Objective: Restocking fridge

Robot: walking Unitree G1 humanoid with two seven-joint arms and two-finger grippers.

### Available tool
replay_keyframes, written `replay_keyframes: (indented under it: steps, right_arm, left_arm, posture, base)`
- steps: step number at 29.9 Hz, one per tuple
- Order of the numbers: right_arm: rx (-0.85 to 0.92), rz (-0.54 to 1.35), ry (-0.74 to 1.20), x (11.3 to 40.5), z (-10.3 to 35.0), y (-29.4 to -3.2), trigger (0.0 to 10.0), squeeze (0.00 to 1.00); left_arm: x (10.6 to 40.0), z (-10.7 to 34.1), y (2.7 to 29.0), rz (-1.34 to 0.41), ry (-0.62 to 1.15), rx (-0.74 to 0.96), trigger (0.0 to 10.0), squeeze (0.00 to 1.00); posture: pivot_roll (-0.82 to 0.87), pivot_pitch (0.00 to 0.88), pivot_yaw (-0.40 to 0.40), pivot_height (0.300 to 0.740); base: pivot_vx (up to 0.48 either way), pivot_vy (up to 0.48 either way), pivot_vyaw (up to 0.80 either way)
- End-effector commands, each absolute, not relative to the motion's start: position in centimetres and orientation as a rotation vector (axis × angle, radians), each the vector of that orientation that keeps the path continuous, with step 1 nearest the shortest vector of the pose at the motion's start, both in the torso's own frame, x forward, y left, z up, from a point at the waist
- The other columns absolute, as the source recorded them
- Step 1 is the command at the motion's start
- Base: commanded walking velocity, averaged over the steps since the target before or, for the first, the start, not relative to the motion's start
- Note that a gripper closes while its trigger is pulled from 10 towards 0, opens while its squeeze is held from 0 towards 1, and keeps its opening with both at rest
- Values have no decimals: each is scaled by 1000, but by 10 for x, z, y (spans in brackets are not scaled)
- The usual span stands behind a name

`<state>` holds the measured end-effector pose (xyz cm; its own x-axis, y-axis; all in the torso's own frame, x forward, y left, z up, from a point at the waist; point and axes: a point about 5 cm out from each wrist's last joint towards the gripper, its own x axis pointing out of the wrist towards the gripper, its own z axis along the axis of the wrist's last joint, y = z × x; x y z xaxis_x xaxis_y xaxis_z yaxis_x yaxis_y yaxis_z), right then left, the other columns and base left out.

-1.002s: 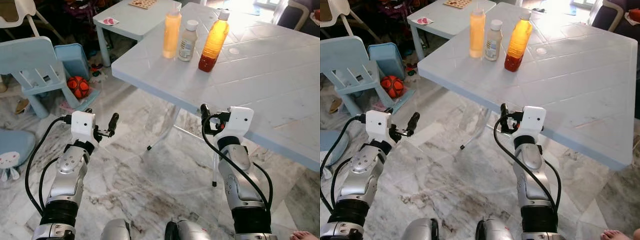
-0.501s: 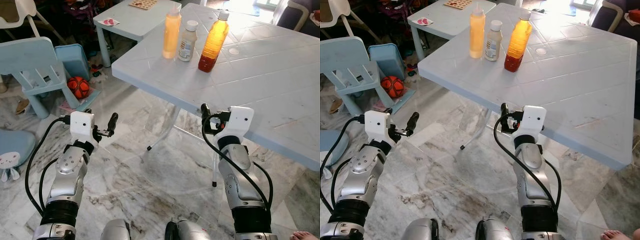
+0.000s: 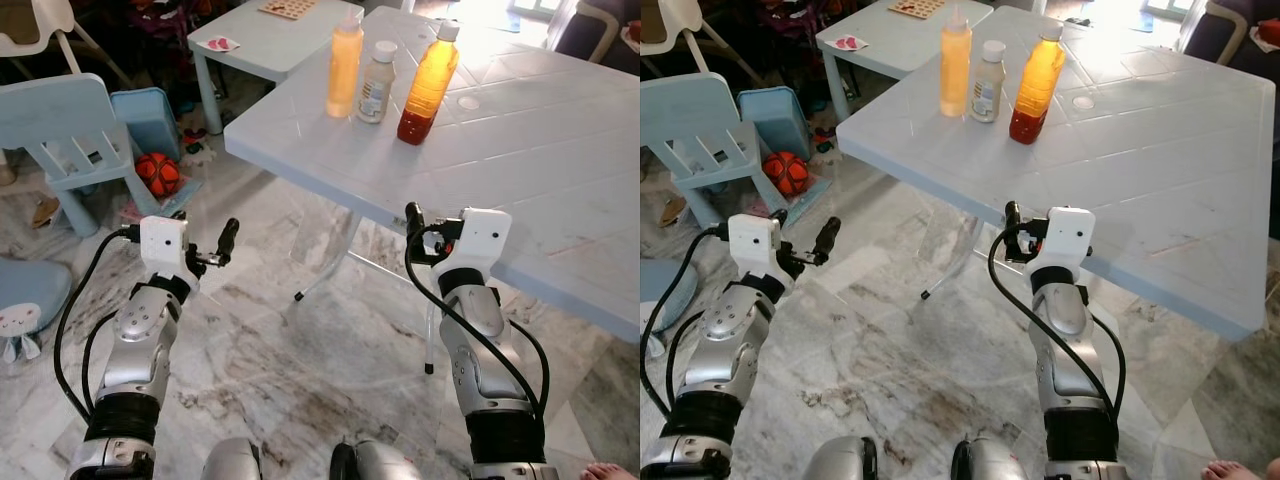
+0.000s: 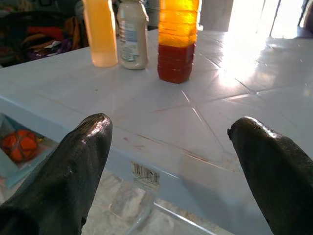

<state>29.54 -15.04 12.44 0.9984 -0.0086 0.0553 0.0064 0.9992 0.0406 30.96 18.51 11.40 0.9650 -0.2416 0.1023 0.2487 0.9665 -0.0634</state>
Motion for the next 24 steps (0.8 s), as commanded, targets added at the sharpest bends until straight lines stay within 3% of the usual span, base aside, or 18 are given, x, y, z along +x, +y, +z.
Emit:
replay_keyframes:
  steps: [1,8,19,24]
  right_arm:
    - [11,3,-104,293,133,-151,10000,0]
    - [-65,-56,-113,271,131,-173,10000,0]
    - [-107,-113,-90,233,125,-189,10000,0]
    - [-96,-153,-71,228,122,-194,10000,0]
  left_arm:
    - [311,126,185,-274,-126,-80,10000,0]
    - [284,121,193,-284,-97,-37,10000,0]
    - [245,99,209,-162,-9,-5,10000,0]
    - [242,97,215,-137,-4,-17,10000,0]
  posture:
    - [40,86,-24,740]
    - [28,83,-4,740]
    - [16,63,17,740]
    - [9,48,29,740]
  base:
    - [296,0,0]
    - [259,0,0]
    - [0,0,0]
    - [0,0,0]
